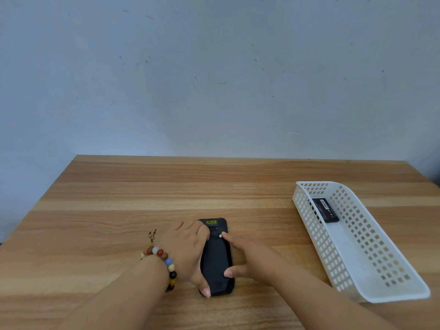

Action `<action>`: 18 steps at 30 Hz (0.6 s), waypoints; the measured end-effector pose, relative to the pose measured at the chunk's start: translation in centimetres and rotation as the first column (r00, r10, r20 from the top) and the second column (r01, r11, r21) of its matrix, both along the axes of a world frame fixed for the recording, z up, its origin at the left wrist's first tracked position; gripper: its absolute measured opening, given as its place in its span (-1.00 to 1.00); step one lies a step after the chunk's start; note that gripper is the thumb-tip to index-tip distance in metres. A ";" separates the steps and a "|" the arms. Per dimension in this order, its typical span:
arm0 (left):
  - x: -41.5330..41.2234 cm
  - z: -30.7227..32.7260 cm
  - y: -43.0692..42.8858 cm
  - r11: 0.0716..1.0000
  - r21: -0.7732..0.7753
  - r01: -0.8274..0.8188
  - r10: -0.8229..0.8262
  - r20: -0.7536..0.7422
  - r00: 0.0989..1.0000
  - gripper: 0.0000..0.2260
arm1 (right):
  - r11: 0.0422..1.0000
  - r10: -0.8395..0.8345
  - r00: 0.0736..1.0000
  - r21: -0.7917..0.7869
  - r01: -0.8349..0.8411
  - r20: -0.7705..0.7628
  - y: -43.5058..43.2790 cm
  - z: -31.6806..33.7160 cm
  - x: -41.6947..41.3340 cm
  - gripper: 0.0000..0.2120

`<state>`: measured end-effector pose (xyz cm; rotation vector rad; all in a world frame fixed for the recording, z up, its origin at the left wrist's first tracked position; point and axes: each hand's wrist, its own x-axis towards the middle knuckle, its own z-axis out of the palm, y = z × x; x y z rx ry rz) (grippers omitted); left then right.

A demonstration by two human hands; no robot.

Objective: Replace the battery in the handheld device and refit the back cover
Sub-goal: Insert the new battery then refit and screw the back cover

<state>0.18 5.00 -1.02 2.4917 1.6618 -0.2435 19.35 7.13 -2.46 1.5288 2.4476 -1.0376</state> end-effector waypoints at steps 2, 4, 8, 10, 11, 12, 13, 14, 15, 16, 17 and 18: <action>-0.1 -0.3 -0.3 0.996 -0.065 -0.067 0.075 0.128 0.989 -0.19 | 1.000 0.002 1.000 0.004 -0.002 -0.001 0.0 0.1 0.0 -0.18; -0.2 -0.7 -0.8 0.986 -0.115 -0.120 0.145 0.244 0.959 -0.18 | 1.000 -0.003 1.000 0.000 0.003 0.002 0.0 0.1 0.1 -0.18; -0.8 -1.7 -2.2 0.978 -0.125 -0.164 0.200 0.382 0.902 0.02 | 1.000 -0.002 1.000 0.004 0.002 0.018 -0.1 0.1 0.0 -0.17; -0.8 -1.9 -2.6 0.974 -0.128 -0.185 0.222 0.404 0.888 0.18 | 1.000 0.002 1.000 0.007 -0.002 0.023 -0.1 0.1 0.0 -0.17; -0.8 -2.0 -2.8 0.972 -0.136 -0.194 0.233 0.406 0.884 0.19 | 1.000 0.002 1.000 0.007 -0.002 0.021 -0.1 0.1 0.0 -0.17; -0.7 -2.0 -2.9 0.969 -0.141 -0.202 0.243 0.405 0.881 0.18 | 1.000 -0.001 1.000 0.005 0.001 0.019 -0.1 0.1 0.0 -0.17; -0.7 -1.9 -2.9 0.969 -0.140 -0.204 0.245 0.403 0.882 0.17 | 1.000 -0.003 1.000 0.004 0.003 0.016 -0.1 0.2 0.0 -0.17; -0.7 -1.8 -2.9 0.969 -0.138 -0.204 0.243 0.401 0.883 0.15 | 1.000 -0.005 1.000 0.005 0.005 0.013 -0.1 0.2 0.0 -0.17; -0.7 -1.8 -2.9 0.970 -0.136 -0.203 0.241 0.399 0.885 0.12 | 1.000 -0.006 1.000 0.005 0.006 0.010 -0.1 0.2 0.0 -0.17; -0.7 -1.7 -2.9 0.969 -0.138 -0.203 0.243 0.401 0.883 0.07 | 1.000 -0.011 1.000 0.003 0.011 0.007 -0.1 0.3 0.0 -0.18; -0.7 -1.7 -2.9 0.970 -0.138 -0.203 0.242 0.403 0.883 0.03 | 1.000 -0.018 1.000 0.002 0.018 0.000 -0.1 0.3 0.0 -0.18; -0.7 -1.7 -2.8 0.970 -0.137 -0.202 0.241 0.401 0.884 0.00 | 1.000 -0.027 1.000 0.001 0.027 -0.007 -0.1 0.4 0.0 -0.18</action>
